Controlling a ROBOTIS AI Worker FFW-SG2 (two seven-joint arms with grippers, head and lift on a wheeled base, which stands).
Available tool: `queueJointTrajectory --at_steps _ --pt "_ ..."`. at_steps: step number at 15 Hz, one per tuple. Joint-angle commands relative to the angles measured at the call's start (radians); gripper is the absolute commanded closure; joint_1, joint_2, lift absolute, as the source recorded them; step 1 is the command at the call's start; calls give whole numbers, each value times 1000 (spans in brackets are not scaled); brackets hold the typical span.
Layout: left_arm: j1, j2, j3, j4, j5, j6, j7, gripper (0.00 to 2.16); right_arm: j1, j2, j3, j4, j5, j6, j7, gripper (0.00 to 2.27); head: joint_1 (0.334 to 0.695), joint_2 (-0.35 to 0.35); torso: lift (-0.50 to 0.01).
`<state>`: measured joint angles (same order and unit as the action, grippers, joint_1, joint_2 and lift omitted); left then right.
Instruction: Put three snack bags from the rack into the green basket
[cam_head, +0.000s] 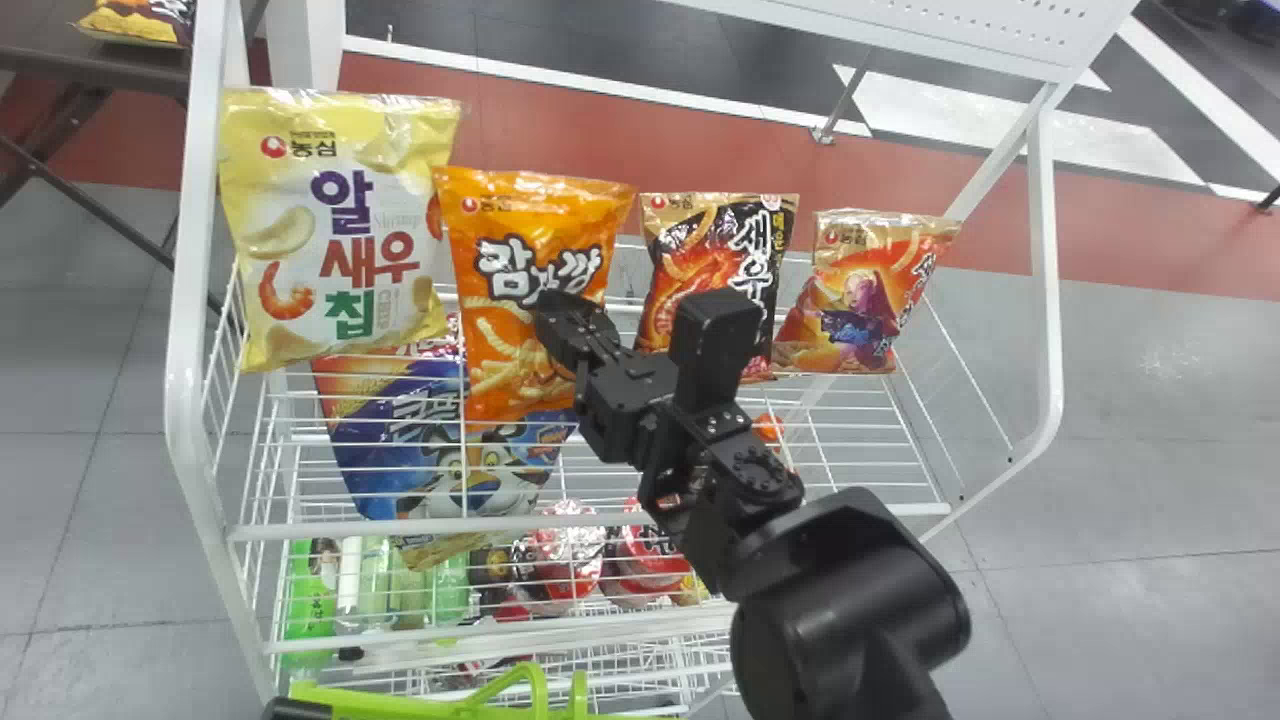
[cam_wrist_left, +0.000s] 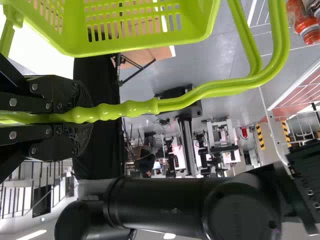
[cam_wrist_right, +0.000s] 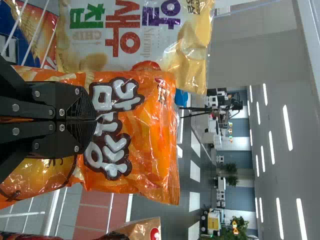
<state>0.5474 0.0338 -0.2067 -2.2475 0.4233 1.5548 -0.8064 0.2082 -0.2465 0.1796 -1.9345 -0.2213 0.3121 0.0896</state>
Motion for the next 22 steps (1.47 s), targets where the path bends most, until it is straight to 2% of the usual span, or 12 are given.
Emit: queueJointTrajectory --at_steps 1,5,7,10,13,15,17,19,22 --pt "2 1 4 -3 0 0 -5 1889 62 -19 -26 -86 -15 25 2 2236 695 -350 0" --pt "-6 0 0 -7 2 0 9 1889 180 -48 -118 -265 -87 154 22 2236 695 -350 0" --pt "-17 -3 1 -7 2 -3 19 1889 247 -50 -201 -362 -187 261 52 2236 695 -350 0" --pt "-18 -3 7 -7 2 -6 29 1889 320 -54 -290 -477 -214 362 71 2236 695 -350 0" --pt "-18 -3 24 -7 2 -21 38 1885 378 -100 -428 -560 -308 488 105 2236 695 -350 0" --pt "-10 -12 40 -9 2 -34 39 1889 404 -111 -529 -626 -349 608 141 2236 695 -350 0" --pt "2 -14 33 -35 -3 -52 58 1889 412 -91 -614 -673 -349 773 220 2236 695 -350 0" --pt "3 -18 24 -38 -12 -52 62 1889 430 -25 -706 -698 -351 911 360 2236 695 -350 0" --pt "5 -23 20 -38 -14 -58 69 1889 450 -7 -756 -687 -371 1092 473 2236 695 -350 0"
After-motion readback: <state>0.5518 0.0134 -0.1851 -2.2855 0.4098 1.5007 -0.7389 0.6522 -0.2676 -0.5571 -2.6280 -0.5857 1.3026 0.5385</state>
